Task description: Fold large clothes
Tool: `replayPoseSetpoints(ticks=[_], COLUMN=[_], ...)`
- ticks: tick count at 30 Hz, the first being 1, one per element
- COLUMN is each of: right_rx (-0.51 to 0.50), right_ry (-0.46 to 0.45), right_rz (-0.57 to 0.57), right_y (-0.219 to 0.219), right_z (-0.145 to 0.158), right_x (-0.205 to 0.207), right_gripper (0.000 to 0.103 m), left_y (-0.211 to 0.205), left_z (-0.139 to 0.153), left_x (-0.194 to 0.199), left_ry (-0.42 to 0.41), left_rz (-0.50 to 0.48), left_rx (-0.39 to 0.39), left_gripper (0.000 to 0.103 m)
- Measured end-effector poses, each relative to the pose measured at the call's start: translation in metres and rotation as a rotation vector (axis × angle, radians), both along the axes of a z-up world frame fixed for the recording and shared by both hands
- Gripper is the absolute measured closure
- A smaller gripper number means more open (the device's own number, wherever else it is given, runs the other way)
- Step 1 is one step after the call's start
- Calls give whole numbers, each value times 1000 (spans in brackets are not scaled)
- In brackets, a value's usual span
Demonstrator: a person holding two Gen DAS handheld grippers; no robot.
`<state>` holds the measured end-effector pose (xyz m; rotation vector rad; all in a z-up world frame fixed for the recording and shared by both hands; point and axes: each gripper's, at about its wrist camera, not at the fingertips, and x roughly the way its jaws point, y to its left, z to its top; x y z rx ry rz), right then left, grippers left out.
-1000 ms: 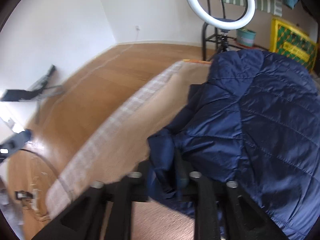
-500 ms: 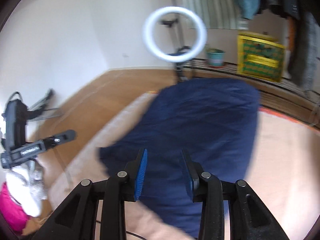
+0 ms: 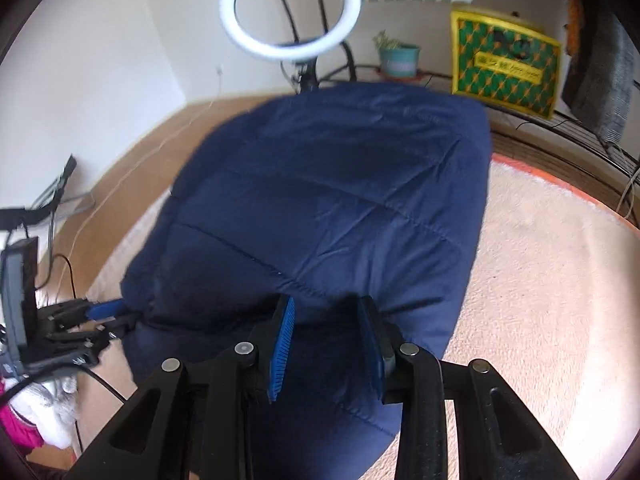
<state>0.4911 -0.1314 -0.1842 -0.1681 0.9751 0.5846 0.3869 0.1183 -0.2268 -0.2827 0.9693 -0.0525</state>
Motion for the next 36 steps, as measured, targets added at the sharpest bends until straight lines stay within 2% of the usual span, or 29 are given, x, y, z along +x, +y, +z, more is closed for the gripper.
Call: replayPoseSetpoints(ticks=[2,4,6,7,8,10,12,14,18,22,25,27,30,33,36], right_rx=[2,48,76,90,102,106,79,69,98,89,68,64,74,75,167], right_ry=[-17,-44,-83,-100,-118,-153,-203,-225,-173,-94,-59,-46,-39,-33,7], right_rz=[33,34,5,-9,-22,-40,-60,-71,-135,-177,-176,-169,-156,-151,-167], right_y=[-1,-9,-17,-20,-24,-25,-24,-20,-16,-10,-7,-5,-6,-9,-27], right_z=[9,22,34,38,41,46,51,56,47,16,-7,-19,-20,-14,-1], right_x=[2,5,12,15,19,28,43,63,113,149,156,157,157,154,146], right_gripper=[70,69,64,60,55,52,52,52,52,52,48,42,36,36,34], left_y=[7,18,30,34,42,54,60,56,47,58,79,89,103,108,110], left_z=[5,14,26,30,36,44,51,57,50,43,35,27,10,-3,-8], left_x=[-2,-6,-8,-8,-7,-3,1,9,25,41,64,83,110,129,140], left_ry=[-7,-33,-67,-73,-84,-99,-111,-113,-88,-73,-37,3,56,94,111], left_rz=[5,13,17,19,26,42,48,37,11,24,30,24,16,12,-5], left_rx=[-37,-82,-125,-138,-166,-212,-216,-176,-167,-208,-315,-392,-513,-580,-597], left_gripper=[61,61,60,57,48,44,44,44,44,44,33,32,32,32,32])
